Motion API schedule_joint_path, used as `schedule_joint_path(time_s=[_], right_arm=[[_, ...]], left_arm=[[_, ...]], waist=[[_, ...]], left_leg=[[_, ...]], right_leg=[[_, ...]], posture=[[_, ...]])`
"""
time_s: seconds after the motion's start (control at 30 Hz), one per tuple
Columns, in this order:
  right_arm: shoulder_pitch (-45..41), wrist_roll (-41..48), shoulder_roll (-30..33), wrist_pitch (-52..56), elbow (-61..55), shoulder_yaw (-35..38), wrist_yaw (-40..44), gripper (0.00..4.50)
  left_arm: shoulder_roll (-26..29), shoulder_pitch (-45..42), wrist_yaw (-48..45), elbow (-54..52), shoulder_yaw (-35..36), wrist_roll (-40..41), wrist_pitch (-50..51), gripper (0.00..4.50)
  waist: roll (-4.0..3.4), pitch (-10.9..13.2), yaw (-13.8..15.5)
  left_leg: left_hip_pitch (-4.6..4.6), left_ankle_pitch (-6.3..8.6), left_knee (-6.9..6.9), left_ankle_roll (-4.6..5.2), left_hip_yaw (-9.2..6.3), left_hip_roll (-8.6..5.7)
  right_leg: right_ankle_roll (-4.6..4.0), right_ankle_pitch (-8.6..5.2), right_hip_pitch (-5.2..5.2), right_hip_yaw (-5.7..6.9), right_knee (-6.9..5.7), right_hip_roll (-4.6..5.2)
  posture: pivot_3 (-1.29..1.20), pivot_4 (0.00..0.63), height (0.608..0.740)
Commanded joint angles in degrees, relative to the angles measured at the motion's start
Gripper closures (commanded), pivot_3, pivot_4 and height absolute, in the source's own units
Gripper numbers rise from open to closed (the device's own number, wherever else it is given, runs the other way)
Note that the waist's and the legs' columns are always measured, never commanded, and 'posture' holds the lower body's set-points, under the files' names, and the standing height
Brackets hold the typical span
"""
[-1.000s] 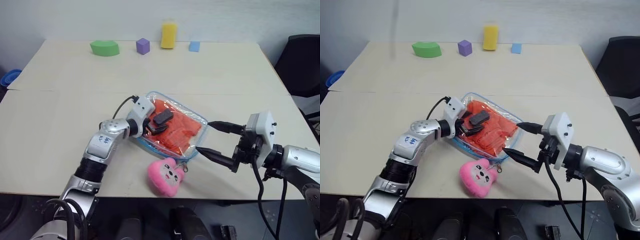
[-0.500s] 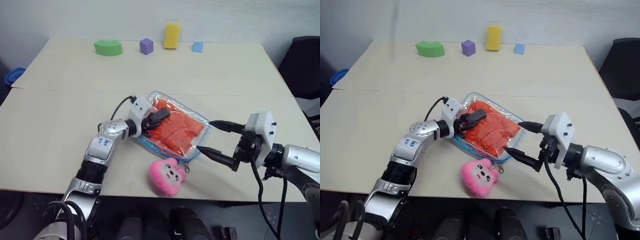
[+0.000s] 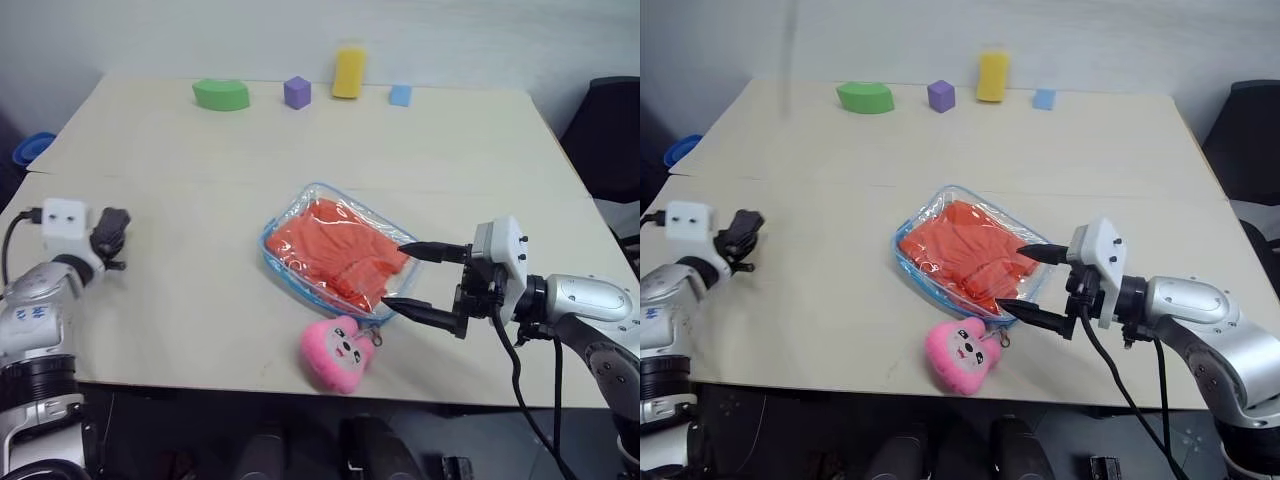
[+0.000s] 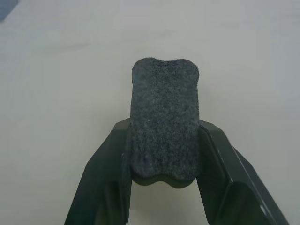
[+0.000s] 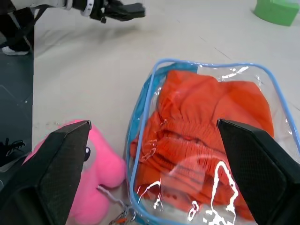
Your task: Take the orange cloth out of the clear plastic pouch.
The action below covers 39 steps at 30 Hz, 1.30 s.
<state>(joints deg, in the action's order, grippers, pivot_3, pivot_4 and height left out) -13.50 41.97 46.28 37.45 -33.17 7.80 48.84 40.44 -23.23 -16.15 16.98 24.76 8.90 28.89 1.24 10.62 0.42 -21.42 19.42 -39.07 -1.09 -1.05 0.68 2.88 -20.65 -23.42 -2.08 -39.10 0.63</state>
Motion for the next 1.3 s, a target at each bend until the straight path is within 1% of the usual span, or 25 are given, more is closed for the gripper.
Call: schedule_joint_path(time_s=[0.03,0.17,0.23,0.3,0.37,0.43,0.6,0.67,0.7,0.73,0.8,0.93,1.07,1.2,1.23,1.27,1.3], right_arm=[[-1.6,-1.0,0.4,-1.8,1.2,-1.3,2.3,0.0],[-3.4,2.0,-0.2,0.3,2.4,-0.7,2.5,0.0],[-3.4,1.9,-0.2,0.4,2.2,-1.1,2.5,0.0],[-3.2,1.6,-0.1,0.3,1.9,-1.4,2.3,0.0],[-3.1,2.2,-0.3,1.1,1.7,-0.8,1.3,0.0],[-2.4,4.4,-1.1,2.9,1.4,0.6,-0.7,0.0],[2.2,4.2,-0.7,3.1,-2.1,1.2,-2.1,0.0],[3.4,3.7,0.1,2.8,-2.9,1.4,-1.7,0.0],[4.0,3.1,0.6,2.5,-3.2,1.5,-1.2,0.0],[4.3,3.0,1.0,2.4,-3.2,2.0,-1.0,0.0],[4.2,3.9,1.3,2.7,-2.9,3.5,-1.4,0.0],[5.1,4.6,1.2,3.1,-3.3,5.2,-2.5,0.0],[7.4,4.7,1.3,3.5,-5.8,5.8,-3.2,0.0],[9.3,4.4,2.1,3.5,-7.1,6.7,-3.3,0.0],[9.6,4.2,2.4,3.4,-7.1,6.9,-3.2,0.0],[9.8,4.2,2.6,3.3,-7.2,7.2,-3.1,0.0],[9.9,4.3,2.8,3.2,-7.2,7.4,-3.1,0.0]], left_arm=[[-0.2,0.8,1.8,-1.8,1.1,0.0,-1.6,1.82],[-0.9,1.1,3.2,-1.6,1.2,-0.2,-1.4,0.57],[-0.9,0.7,3.3,-1.8,0.4,-0.4,-0.8,0.01],[-0.7,0.2,2.4,-3.7,0.3,0.7,0.5,0.01],[0.7,-0.4,0.5,-5.9,0.0,1.4,0.4,0.01],[2.7,-0.2,-3.6,-7.6,-2.7,0.5,-2.3,0.01],[6.4,-2.1,-23.5,-14.0,-15.5,0.8,-15.3,0.01],[8.2,-2.1,-29.9,-15.3,-19.3,-0.4,-21.8,0.01],[9.9,-2.3,-33.2,-14.8,-22.6,-3.2,-28.1,0.01],[11.6,-3.2,-35.6,-13.1,-26.1,-7.1,-34.0,0.01],[12.4,-7.7,-38.8,-7.4,-32.0,-12.7,-44.1,0.01],[9.2,-17.3,-41.3,5.2,-38.9,-18.0,-57.4,0.01],[5.1,-23.2,-41.2,15.0,-41.5,-20.0,-65.4,0.01],[2.0,-26.6,-39.8,21.6,-42.7,-21.5,-71.0,0.01],[1.4,-27.3,-39.8,22.9,-42.5,-21.1,-71.7,0.39],[1.0,-27.8,-39.8,23.9,-42.4,-20.8,-72.2,0.57],[0.7,-28.3,-39.9,24.7,-42.3,-20.8,-72.6,0.92]], waist=[[0.05,0.0,0.5],[0.06,0.0,0.7],[0.07,0.0,0.7],[0.07,0.0,0.6],[0.07,0.0,0.5],[0.08,0.0,0.3],[0.08,0.0,0.6],[0.08,0.0,0.5],[0.08,0.0,0.4],[0.08,0.0,0.1],[0.07,0.0,-0.4],[0.06,0.0,-0.5],[0.05,0.0,-0.5],[0.06,0.0,-0.5],[0.06,0.0,-0.4],[0.06,0.0,-0.4],[0.06,0.0,-0.4]], left_leg=[[-0.02,0.01,0.0,0.01,0.0,-0.01],[-0.04,0.01,-0.01,0.01,0.0,-0.03],[-0.04,0.01,0.0,0.0,0.0,-0.01],[-0.05,0.02,0.01,0.0,0.01,-0.01],[-0.05,0.02,0.01,0.01,0.01,-0.01],[-0.06,0.02,0.01,0.0,0.0,0.0],[-0.07,0.01,0.04,-0.03,0.0,-0.02],[-0.08,0.0,0.03,-0.06,0.02,-0.03],[-0.08,-0.08,0.04,-0.19,0.04,-0.03],[-0.08,-0.08,0.05,-0.2,0.05,-0.02],[-0.05,-0.06,0.1,-0.15,0.06,-0.01],[-0.01,0.01,0.08,0.02,0.07,-0.01],[-0.08,0.05,0.07,0.09,0.11,-0.01],[-0.14,0.05,0.0,0.09,0.1,-0.01],[-0.14,0.05,-0.03,0.09,0.1,-0.01],[-0.13,0.05,-0.06,0.1,0.1,-0.02],[-0.13,0.05,-0.07,0.1,0.1,-0.02]], right_leg=[[0.0,0.0,0.0,0.0,0.03,0.02],[0.0,0.0,-0.02,0.0,0.03,0.02],[0.0,0.0,-0.03,0.0,0.02,0.0],[0.0,0.0,-0.04,0.0,0.02,0.0],[0.0,0.0,-0.04,0.0,0.01,0.0],[0.0,0.0,-0.04,0.01,0.0,-0.01],[0.0,0.0,-0.02,0.01,0.04,0.02],[0.0,0.0,-0.01,-0.01,0.09,0.02],[0.0,0.0,-0.01,-0.03,0.11,0.02],[0.0,0.0,-0.03,-0.03,0.11,0.0],[0.0,0.0,-0.03,-0.05,0.12,-0.05],[0.0,0.0,-0.03,-0.05,-0.01,-0.12],[0.0,0.0,-0.08,-0.08,0.03,-0.13],[0.0,0.0,-0.09,-0.06,0.05,-0.11],[0.0,0.0,-0.08,-0.06,0.04,-0.1],[0.01,0.01,-0.07,-0.06,0.02,-0.1],[0.01,0.01,-0.06,-0.06,0.02,-0.09]], posture=[[0.0,0.15,0.74],[0.0,0.15,0.74],[0.0,0.15,0.74],[0.0,0.15,0.74],[0.0,0.15,0.74],[0.0,0.15,0.74],[0.0,0.15,0.74],[0.0,0.15,0.74],[0.0,0.15,0.74],[0.0,0.15,0.74],[0.0,0.15,0.74],[0.0,0.15,0.74],[0.0,0.15,0.74],[0.0,0.15,0.74],[0.0,0.15,0.74],[0.0,0.15,0.74],[0.0,0.15,0.74]])
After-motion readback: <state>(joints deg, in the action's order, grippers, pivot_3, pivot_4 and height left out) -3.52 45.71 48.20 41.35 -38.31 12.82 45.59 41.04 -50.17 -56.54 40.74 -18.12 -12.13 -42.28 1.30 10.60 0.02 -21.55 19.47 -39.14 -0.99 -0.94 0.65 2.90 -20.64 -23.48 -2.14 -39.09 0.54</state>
